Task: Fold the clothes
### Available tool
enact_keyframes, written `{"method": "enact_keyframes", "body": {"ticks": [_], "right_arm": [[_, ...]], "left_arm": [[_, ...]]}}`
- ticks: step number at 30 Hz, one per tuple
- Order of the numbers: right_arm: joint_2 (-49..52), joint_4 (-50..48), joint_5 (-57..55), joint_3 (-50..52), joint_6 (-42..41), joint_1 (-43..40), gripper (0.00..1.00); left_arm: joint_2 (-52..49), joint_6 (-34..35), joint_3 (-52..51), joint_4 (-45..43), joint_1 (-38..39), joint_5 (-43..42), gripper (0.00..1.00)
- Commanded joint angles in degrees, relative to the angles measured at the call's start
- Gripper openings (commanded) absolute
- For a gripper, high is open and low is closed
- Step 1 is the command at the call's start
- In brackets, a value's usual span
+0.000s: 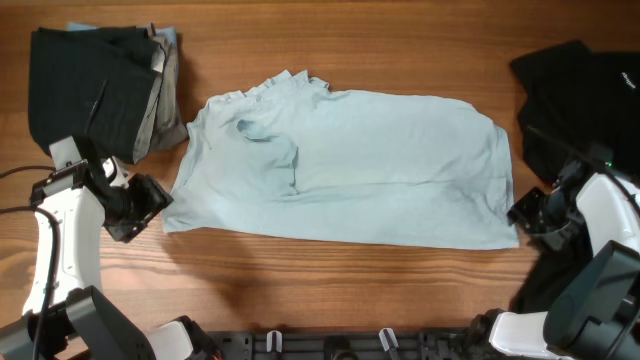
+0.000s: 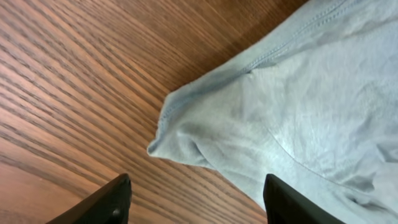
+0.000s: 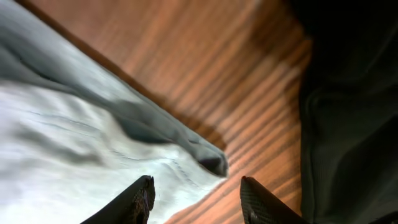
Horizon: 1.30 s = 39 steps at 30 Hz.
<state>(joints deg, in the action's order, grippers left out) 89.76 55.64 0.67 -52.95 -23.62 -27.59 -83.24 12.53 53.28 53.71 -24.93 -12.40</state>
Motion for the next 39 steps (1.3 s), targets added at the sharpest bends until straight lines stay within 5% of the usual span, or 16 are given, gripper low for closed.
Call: {"method": "enact_keyframes", "body": {"ticks": [1, 7, 13, 18, 34, 39], "right_arm": [[-3.43, 0.00, 4.31, -6.54, 2.08, -0.20, 0.51], [-5.38, -3.54, 23.78, -14.16, 12.55, -0.17, 0.54], [-5.33, -8.61, 36.33, -15.61, 12.85, 0.26, 0.54], [-5.31, -8.41, 36.39, -15.56, 13.16, 2.86, 0.55], [-4.79, -8.52, 28.98, -14.80, 11.06, 7.82, 0.59], [-4.79, -8.33, 28.81, -14.69, 10.99, 7.82, 0.60]], "left_arm": [[0.81, -0.57, 4.85, 2.69, -0.42, -1.73, 0.66], [0.79, -4.96, 16.83, 3.58, 5.29, -7.34, 0.56], [-0.66, -7.85, 22.27, -9.07, 19.21, -2.38, 0.61], [-8.85, -9.09, 22.82, -19.63, 27.43, 2.89, 0.64], [-43.56, -13.86, 40.92, -28.76, 27.65, 3.10, 0.68], [-46.84, -13.84, 40.92, -29.14, 27.82, 3.08, 0.50]]}}
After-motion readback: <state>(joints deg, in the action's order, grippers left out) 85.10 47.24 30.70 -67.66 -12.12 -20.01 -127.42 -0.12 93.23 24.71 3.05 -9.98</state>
